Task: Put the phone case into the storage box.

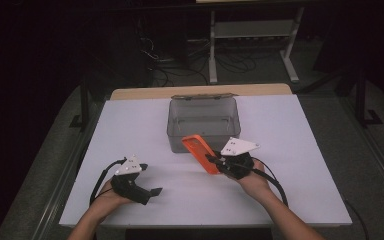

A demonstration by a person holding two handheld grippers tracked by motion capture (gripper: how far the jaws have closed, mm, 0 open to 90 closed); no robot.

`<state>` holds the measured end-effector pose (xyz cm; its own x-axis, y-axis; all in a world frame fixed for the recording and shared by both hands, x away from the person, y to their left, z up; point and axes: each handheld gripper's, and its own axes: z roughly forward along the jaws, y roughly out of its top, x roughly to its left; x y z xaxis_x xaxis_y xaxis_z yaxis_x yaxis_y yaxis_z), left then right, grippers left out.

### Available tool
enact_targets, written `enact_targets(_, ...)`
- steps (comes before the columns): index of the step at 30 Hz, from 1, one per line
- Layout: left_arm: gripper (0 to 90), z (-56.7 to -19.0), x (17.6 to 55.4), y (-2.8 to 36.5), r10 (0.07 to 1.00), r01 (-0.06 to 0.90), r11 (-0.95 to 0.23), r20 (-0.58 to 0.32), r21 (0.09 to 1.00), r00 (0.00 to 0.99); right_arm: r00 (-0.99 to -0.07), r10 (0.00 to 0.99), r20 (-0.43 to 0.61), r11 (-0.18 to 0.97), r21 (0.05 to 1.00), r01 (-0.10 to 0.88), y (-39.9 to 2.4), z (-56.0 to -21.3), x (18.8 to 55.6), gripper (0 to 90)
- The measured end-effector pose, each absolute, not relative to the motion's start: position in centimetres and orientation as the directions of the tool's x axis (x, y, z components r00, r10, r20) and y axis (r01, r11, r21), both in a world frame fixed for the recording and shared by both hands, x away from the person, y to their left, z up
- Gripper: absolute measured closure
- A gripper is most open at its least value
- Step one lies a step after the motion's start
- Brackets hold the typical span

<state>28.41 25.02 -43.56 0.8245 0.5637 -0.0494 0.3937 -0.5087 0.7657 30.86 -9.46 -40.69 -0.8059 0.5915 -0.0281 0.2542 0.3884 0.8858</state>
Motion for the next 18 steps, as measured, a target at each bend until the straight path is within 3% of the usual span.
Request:
enact_targets(13,0.0,-43.54,28.39,25.01,0.563,0.394,-0.509,-0.051,0.765,0.825,-0.802,0.588,0.101,0.304,0.892,0.335,-10.30,-40.76,31.50,78.7)
enact_targets(18,0.0,-43.57,28.37,24.97,0.562,0.394,-0.508,-0.052,0.765,0.825,-0.804,0.586,0.104,0.304,0.891,0.337,-10.34,-40.78,31.52,78.7)
